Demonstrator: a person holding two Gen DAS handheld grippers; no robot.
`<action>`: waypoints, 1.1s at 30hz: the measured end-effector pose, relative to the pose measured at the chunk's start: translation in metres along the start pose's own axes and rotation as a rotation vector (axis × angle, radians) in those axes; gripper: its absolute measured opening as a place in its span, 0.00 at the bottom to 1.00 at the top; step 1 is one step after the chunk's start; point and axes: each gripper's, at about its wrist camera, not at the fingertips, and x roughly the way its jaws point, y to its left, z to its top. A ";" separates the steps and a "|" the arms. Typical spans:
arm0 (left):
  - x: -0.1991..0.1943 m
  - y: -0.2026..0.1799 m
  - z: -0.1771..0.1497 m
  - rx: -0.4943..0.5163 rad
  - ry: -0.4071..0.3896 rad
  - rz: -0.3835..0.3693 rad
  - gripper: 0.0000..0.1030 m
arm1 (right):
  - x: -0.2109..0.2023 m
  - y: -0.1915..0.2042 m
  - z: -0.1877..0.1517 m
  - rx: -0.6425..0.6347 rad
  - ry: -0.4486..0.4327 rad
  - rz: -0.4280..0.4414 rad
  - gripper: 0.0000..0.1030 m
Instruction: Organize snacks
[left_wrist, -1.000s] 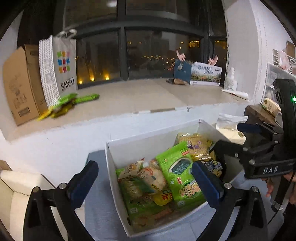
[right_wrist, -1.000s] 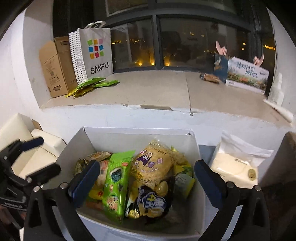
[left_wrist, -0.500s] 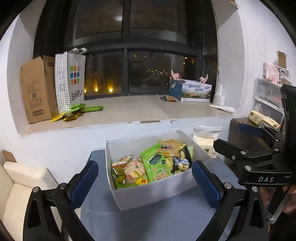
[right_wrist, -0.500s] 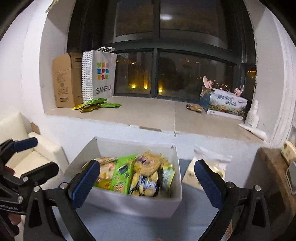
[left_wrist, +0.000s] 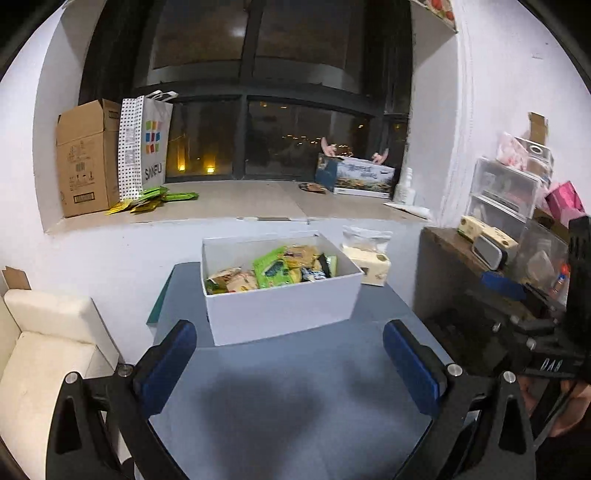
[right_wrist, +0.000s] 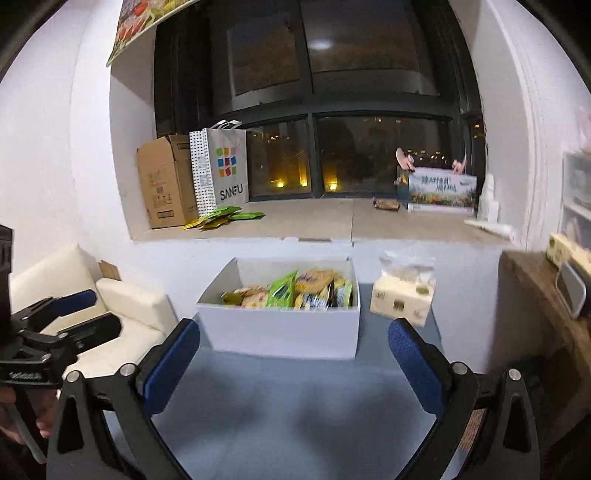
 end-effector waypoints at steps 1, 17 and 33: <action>-0.003 -0.004 -0.003 0.008 0.006 -0.009 1.00 | -0.006 0.002 -0.006 0.001 0.004 0.001 1.00; -0.001 -0.012 -0.004 0.025 0.021 -0.010 1.00 | -0.024 0.003 -0.022 -0.008 0.016 -0.024 1.00; 0.000 -0.014 -0.005 0.031 0.022 -0.004 1.00 | -0.023 0.007 -0.021 -0.021 0.017 -0.019 1.00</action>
